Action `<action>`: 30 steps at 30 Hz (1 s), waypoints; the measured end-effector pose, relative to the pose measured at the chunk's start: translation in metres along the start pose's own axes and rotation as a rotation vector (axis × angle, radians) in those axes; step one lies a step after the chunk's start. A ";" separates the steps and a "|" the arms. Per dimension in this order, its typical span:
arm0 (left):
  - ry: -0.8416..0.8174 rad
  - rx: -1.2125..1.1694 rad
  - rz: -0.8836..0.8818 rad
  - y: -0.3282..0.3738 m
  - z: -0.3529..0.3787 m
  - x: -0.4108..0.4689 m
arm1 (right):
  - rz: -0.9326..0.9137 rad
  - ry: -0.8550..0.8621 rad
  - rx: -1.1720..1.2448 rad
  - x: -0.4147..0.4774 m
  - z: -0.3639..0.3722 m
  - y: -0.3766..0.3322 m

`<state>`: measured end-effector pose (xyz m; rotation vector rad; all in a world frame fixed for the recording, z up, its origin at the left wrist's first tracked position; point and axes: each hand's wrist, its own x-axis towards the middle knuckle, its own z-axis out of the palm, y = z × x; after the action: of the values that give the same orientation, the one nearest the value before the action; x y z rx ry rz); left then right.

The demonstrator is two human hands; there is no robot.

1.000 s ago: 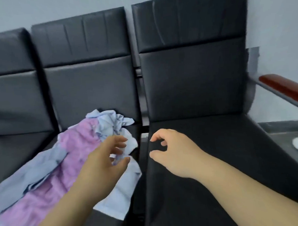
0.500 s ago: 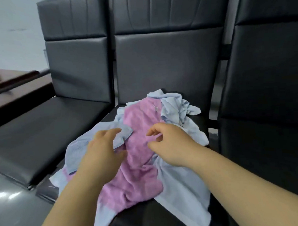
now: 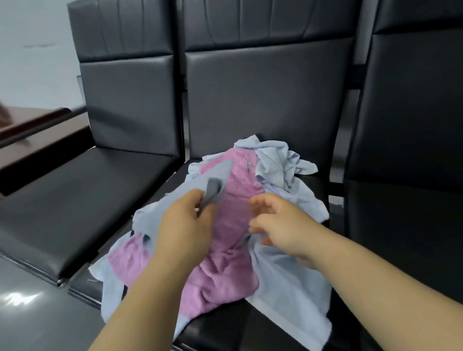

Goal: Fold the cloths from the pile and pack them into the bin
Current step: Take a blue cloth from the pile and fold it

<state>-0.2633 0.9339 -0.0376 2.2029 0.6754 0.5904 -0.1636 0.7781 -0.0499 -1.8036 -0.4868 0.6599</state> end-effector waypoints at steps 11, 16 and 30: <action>-0.515 -0.759 -0.026 0.100 0.049 -0.058 | -0.070 -0.054 -0.017 -0.100 -0.112 0.001; -0.626 -0.864 -0.110 0.138 0.080 -0.084 | -0.088 0.058 -0.062 -0.153 -0.162 0.010; -0.514 -0.872 -0.281 0.188 0.153 -0.116 | 0.115 0.699 0.148 -0.224 -0.267 0.072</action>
<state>-0.2078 0.6722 -0.0118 1.3202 0.3378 0.1037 -0.1603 0.4249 -0.0086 -1.7898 0.1336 0.1050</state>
